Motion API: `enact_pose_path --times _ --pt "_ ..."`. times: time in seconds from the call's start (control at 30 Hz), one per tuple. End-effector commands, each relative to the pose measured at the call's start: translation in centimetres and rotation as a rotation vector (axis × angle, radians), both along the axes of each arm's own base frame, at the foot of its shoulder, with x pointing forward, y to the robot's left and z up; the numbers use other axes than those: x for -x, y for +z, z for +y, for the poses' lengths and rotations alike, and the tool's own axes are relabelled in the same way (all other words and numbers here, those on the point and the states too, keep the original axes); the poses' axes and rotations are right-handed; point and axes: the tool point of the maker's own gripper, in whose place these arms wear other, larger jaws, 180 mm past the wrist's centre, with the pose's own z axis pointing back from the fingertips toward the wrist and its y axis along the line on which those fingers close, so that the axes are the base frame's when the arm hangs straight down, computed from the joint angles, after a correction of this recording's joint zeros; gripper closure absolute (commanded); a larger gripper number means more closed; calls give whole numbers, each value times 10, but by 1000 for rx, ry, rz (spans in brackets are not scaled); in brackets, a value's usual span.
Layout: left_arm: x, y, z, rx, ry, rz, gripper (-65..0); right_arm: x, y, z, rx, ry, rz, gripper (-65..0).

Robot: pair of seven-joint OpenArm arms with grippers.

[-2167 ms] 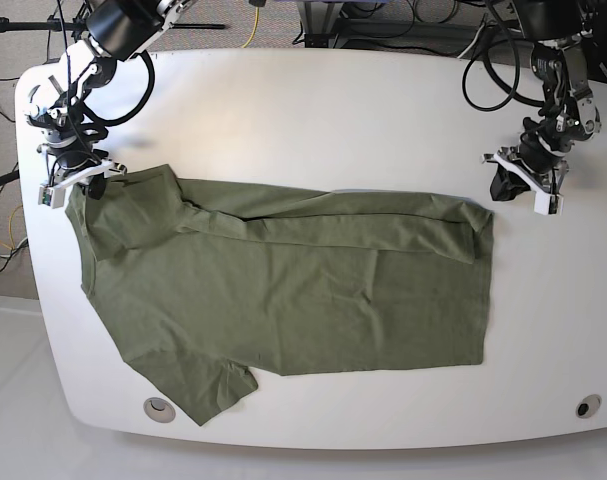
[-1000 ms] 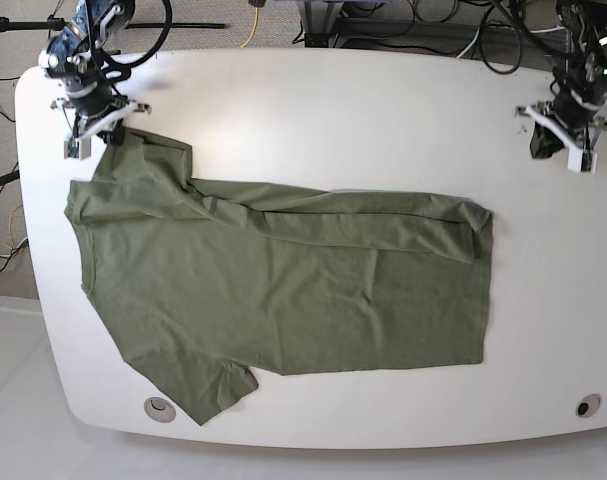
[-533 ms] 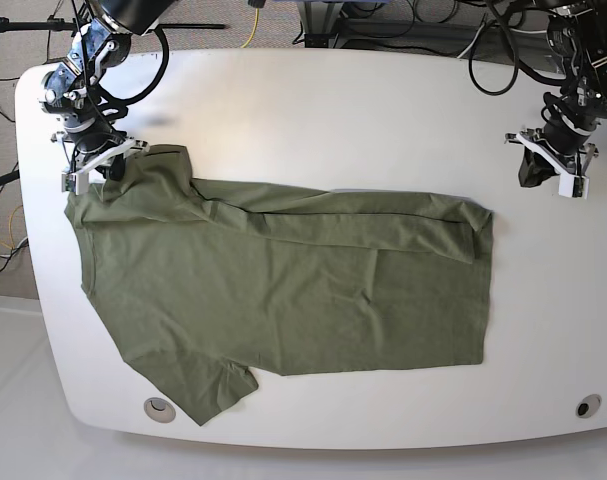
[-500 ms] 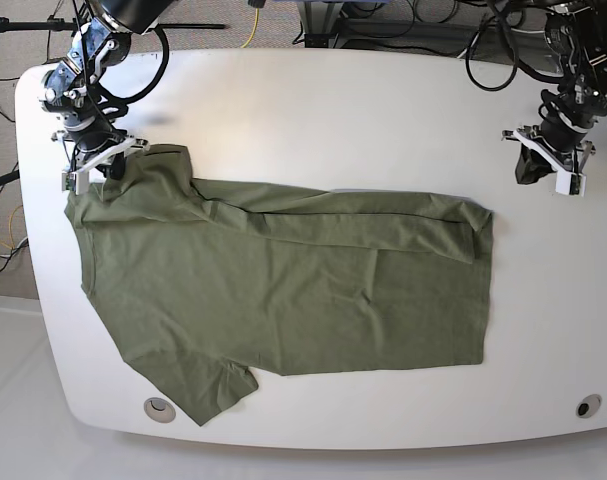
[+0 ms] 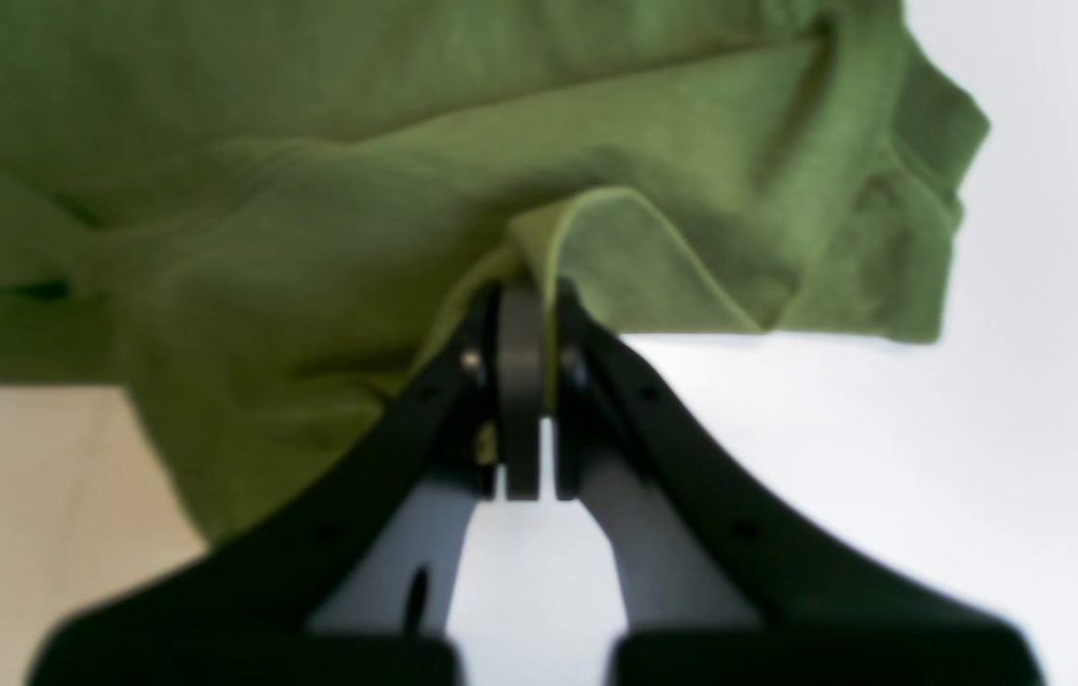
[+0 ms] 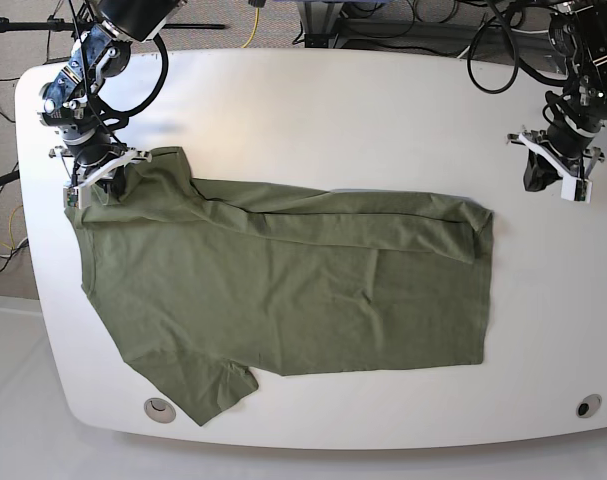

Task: Fold the T-shirt properly
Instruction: 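Drag the shoulder corner with the right gripper toward the shirt's middle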

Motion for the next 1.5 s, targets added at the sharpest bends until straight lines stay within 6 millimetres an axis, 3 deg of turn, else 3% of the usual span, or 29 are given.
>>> enact_pose_path --times 0.0,0.4,0.6,1.07,1.47 --pt "-15 22 5 -28 -8 -72 -9 -16 20 3 13 24 -78 0" --pt "-31 26 8 -7 15 -112 -8 -40 26 31 -7 102 -106 0" --pt "-37 33 10 -3 26 -144 -11 -43 18 24 -34 78 -95 0" --pt "-47 30 20 -16 44 -132 -14 -53 22 17 -59 39 -122 -2" --pt "-52 43 17 -29 36 -172 -11 -77 29 27 -84 65 -136 -1"
